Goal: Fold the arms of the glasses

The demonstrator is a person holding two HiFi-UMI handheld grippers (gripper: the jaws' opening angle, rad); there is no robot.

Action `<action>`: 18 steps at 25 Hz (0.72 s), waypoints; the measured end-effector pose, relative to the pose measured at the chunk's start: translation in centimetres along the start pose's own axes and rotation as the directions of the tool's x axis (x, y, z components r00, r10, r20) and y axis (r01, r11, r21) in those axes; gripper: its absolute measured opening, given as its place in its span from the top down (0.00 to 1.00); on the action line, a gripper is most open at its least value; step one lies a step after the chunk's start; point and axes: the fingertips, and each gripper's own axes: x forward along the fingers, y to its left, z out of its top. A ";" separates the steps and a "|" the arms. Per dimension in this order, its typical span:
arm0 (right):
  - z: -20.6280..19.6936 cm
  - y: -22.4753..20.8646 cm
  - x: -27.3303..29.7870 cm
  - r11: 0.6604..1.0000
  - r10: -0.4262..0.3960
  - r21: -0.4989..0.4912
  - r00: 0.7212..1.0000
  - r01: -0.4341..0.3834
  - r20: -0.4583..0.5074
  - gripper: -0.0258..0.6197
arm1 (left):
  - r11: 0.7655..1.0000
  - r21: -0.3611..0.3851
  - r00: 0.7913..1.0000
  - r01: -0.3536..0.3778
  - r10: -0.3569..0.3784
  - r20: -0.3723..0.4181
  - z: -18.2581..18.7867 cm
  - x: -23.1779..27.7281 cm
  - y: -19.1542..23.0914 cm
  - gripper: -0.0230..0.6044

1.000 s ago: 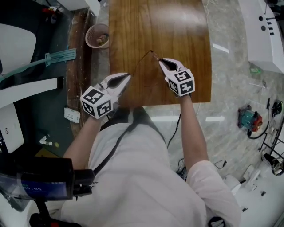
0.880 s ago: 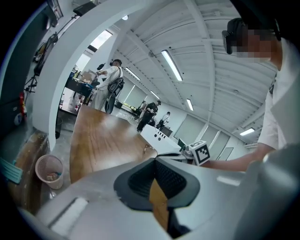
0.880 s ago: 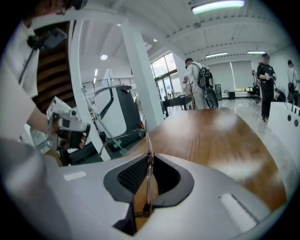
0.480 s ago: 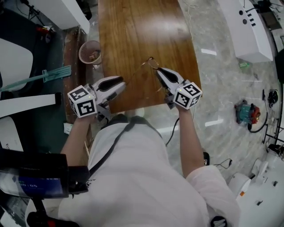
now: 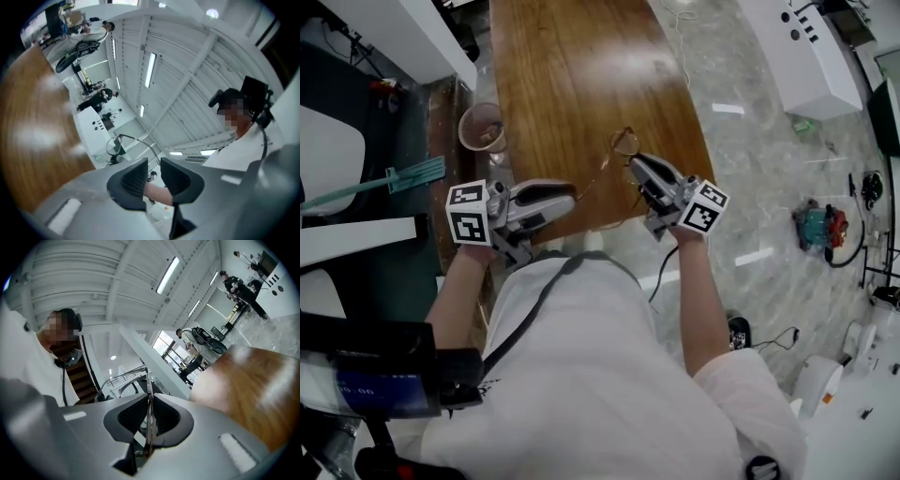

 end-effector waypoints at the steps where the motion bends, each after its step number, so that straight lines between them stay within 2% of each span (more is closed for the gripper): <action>1: 0.0 0.3 0.1 1.000 0.018 0.001 1.000 -0.018 -0.002 0.90 | 0.998 -0.024 0.998 0.057 -0.057 0.007 0.2 0.3 -0.8 0.82; 2: 0.0 0.5 0.2 0.999 0.034 0.002 0.999 -0.034 -0.005 0.90 | 0.994 -0.042 0.995 0.100 -0.100 0.009 0.3 0.5 -1.5 0.82; 4: -0.1 0.9 0.5 0.999 0.053 -0.001 0.999 -0.053 -0.009 0.90 | 0.989 -0.055 0.990 0.141 -0.142 -0.016 0.1 1.0 -2.1 0.82; 6: -0.1 1.1 0.8 0.998 0.061 -0.008 0.998 -0.062 -0.010 0.90 | 0.988 -0.050 0.987 0.147 -0.149 -0.059 -0.6 1.4 -2.3 0.82; 8: 0.1 1.2 1.1 0.998 0.063 -0.004 0.998 -0.063 0.001 0.90 | 0.989 -0.042 0.986 0.143 -0.146 -0.082 -1.1 1.7 -2.1 0.90; 10: 0.4 1.1 1.4 0.998 0.052 0.018 0.998 -0.052 0.026 0.90 | 0.993 -0.023 0.989 0.114 -0.115 -0.097 -1.5 1.9 -1.6 0.91; 13: 0.7 1.4 2.2 0.994 0.037 0.098 0.996 -0.045 0.080 0.90 | 0.999 0.031 0.989 0.027 -0.022 -0.144 -2.6 2.3 0.4 0.92; 18: 0.3 3.6 4.2 0.941 0.078 0.315 0.986 -0.122 0.149 0.90 | 0.987 0.138 0.965 -0.081 0.113 -0.239 -4.7 3.2 3.2 0.93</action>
